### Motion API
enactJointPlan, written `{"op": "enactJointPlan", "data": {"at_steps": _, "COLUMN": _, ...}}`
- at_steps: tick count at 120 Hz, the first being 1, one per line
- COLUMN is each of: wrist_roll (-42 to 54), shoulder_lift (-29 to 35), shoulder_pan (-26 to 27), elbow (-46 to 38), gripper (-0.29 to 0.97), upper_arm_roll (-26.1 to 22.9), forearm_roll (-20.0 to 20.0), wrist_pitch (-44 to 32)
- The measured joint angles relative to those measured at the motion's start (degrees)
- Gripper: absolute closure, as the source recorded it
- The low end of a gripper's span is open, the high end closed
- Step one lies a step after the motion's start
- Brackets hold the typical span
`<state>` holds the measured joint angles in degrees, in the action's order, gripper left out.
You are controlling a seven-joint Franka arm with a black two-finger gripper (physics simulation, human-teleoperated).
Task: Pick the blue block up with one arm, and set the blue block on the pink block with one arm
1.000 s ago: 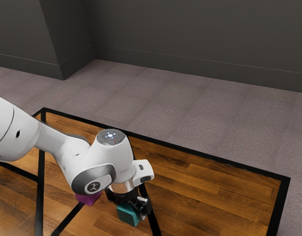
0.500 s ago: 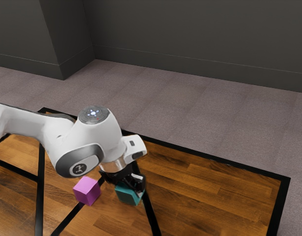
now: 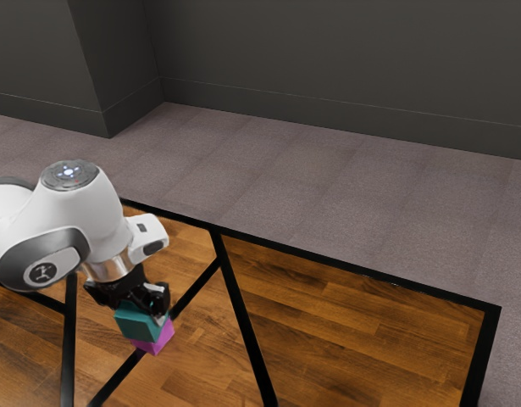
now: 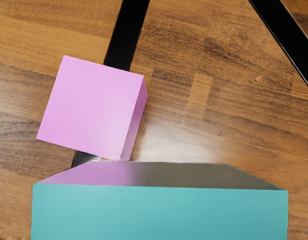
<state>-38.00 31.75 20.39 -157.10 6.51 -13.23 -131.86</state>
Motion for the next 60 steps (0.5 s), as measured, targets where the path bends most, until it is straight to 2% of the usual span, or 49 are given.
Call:
{"op": "enactJointPlan", "data": {"at_steps": 30, "wrist_roll": -1.3, "shoulder_lift": -1.3, "shoulder_pan": 0.7, "elbow": 0.5, "gripper": 0.31, "upper_arm_roll": 6.2, "forearm_roll": -4.6, "wrist_pitch": 2.7}}
{"op": "enactJointPlan", "data": {"at_steps": 60, "wrist_roll": -1.2, "shoulder_lift": -1.4, "shoulder_pan": 0.4, "elbow": 2.9, "gripper": 0.31, "upper_arm_roll": 7.0, "forearm_roll": -7.9, "wrist_pitch": 3.3}}
